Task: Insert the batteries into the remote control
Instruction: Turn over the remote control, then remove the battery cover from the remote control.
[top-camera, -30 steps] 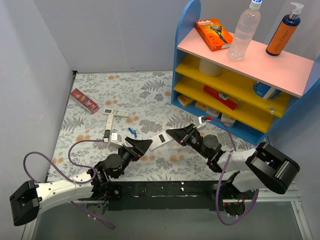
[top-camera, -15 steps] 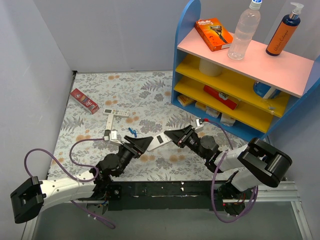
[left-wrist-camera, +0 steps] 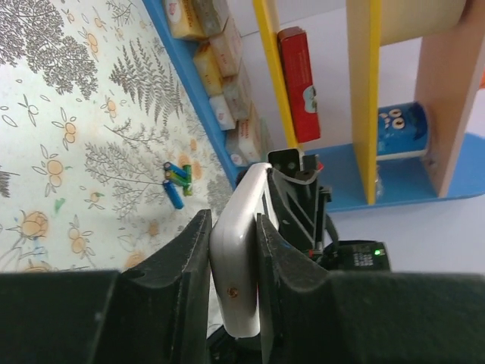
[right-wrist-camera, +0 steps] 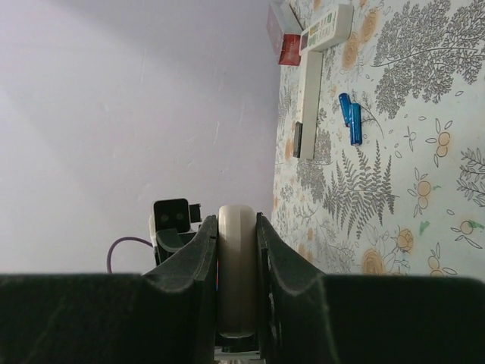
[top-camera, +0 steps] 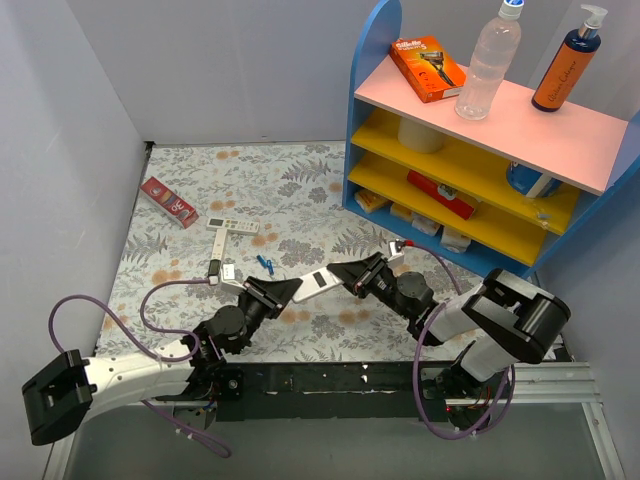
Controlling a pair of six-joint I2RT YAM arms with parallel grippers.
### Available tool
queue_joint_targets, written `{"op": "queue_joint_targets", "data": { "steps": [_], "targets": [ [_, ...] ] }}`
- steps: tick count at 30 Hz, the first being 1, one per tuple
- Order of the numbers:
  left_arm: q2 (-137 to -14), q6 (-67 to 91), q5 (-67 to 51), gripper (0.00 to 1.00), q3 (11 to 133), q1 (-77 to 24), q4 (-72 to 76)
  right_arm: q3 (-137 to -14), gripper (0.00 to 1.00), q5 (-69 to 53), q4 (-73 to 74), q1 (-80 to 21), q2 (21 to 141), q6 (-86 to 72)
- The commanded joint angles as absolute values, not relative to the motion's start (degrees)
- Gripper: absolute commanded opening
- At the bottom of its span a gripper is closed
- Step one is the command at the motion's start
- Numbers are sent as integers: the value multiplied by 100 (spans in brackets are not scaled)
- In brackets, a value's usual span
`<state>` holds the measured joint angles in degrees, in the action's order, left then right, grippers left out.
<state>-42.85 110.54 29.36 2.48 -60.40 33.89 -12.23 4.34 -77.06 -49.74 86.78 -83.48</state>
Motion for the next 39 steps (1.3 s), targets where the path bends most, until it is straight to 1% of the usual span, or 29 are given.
{"op": "queue_joint_targets", "data": {
  "steps": [1,3,4,6,7,9,10,12,13,17,29,32,33,36,39],
  "targets": [
    [-4149,11276,2751,12,369,-6091,3472,-1195,3,255,-10062,-5080,9034,-8209],
    [-4061,11503,2812,5,378,-6091,3218,-1213,8,194,-10256,-5080,9245,-8270],
    [-4017,11618,2900,0,404,-6091,3086,-1230,13,176,-10457,-5080,9324,-8297],
    [-3929,11724,2970,0,430,-6091,2743,-1265,20,123,-10616,-5080,9552,-8341],
    [-3885,11786,3014,0,422,-6082,2655,-1266,26,114,-10713,-5080,9623,-8367],
    [-3780,11882,3067,0,413,-6091,2418,-1283,31,97,-10828,-5080,9790,-8393],
    [-3727,11961,3085,0,404,-6091,2339,-1292,36,97,-10828,-5080,9817,-8385],
    [-3639,12049,3164,0,396,-6091,2084,-1310,41,62,-10811,-5071,9896,-8288],
    [-3552,12085,3208,0,404,-6091,2005,-1318,45,53,-10793,-5071,9914,-8262],
    [-3366,12243,3392,0,396,-6091,1609,-1371,48,44,-10583,-5063,9984,-8104],
    [-3155,12463,3744,0,466,-6091,783,-1441,46,-246,-10731,-4992,10573,-8068],
    [-3129,12656,3841,0,527,-6082,354,-1441,48,-281,-10723,-4966,10626,-8025],
    [-3120,12691,3867,0,536,-6091,247,-1441,51,-273,-10714,-4975,10643,-8016],
    [-3006,12849,3937,0,554,-6091,-148,-1415,56,-299,-10626,-4948,10644,-7945],
    [-2910,12972,3999,0,554,-6091,-421,-1406,56,-316,-10451,-4931,10600,-7814]
  ]
}}
